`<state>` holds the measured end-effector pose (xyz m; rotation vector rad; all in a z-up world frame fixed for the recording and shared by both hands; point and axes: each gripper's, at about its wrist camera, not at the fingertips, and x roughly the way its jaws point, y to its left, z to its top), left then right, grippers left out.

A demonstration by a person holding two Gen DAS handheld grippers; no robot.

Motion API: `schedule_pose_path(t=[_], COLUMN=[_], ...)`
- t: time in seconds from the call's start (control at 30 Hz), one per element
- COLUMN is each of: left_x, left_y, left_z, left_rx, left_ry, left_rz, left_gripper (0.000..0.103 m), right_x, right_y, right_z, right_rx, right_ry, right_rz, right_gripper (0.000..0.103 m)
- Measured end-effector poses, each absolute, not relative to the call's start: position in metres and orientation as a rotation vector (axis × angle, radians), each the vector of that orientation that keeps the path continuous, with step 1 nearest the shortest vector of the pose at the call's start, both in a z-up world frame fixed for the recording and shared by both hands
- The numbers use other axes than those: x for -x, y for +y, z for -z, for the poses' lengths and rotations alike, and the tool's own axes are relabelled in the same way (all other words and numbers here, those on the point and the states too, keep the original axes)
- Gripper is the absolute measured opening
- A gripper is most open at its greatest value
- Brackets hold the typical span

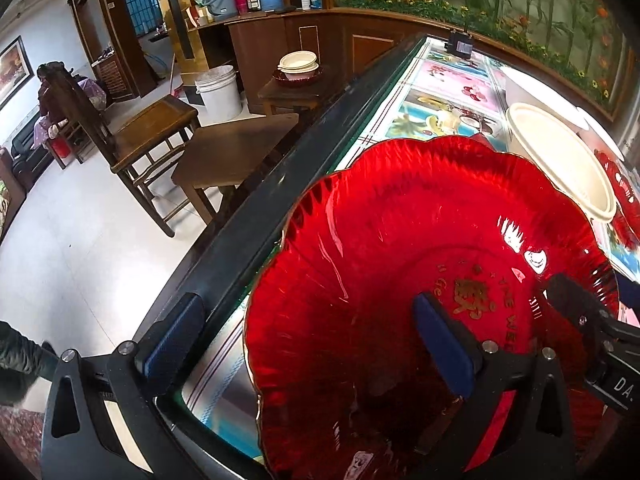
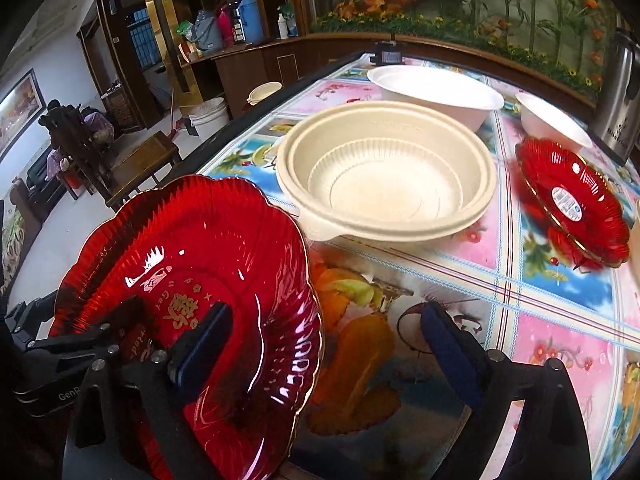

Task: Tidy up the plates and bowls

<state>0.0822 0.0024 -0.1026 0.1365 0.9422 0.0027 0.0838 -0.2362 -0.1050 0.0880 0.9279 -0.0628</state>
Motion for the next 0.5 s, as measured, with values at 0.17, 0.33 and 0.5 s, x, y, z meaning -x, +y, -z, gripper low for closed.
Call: schedule_pose_path(t=[0.17,0.33,0.5], left_x=[-0.081,-0.079,-0.082], left_y=[-0.003,-0.008,-0.016], left_z=[0.103,0.101,0.101], left_rx=[-0.13,-0.121,-0.13], left_ry=[0.932,0.945,0.954], left_rz=[-0.002,0.015,0.033], left_gripper=[0.103,0.103,0.103], right_x=[-0.087,-0.088,-0.083], right_y=[-0.238,-0.237,-0.234], right_z=[0.111,0.112,0.112], right_rx=[-0.093,-0.07,-0.092], right_ry=[0.944,0.936,0.926], right_rz=[0.073,0.096,0.079], right_gripper=[0.084,0.071,0.044])
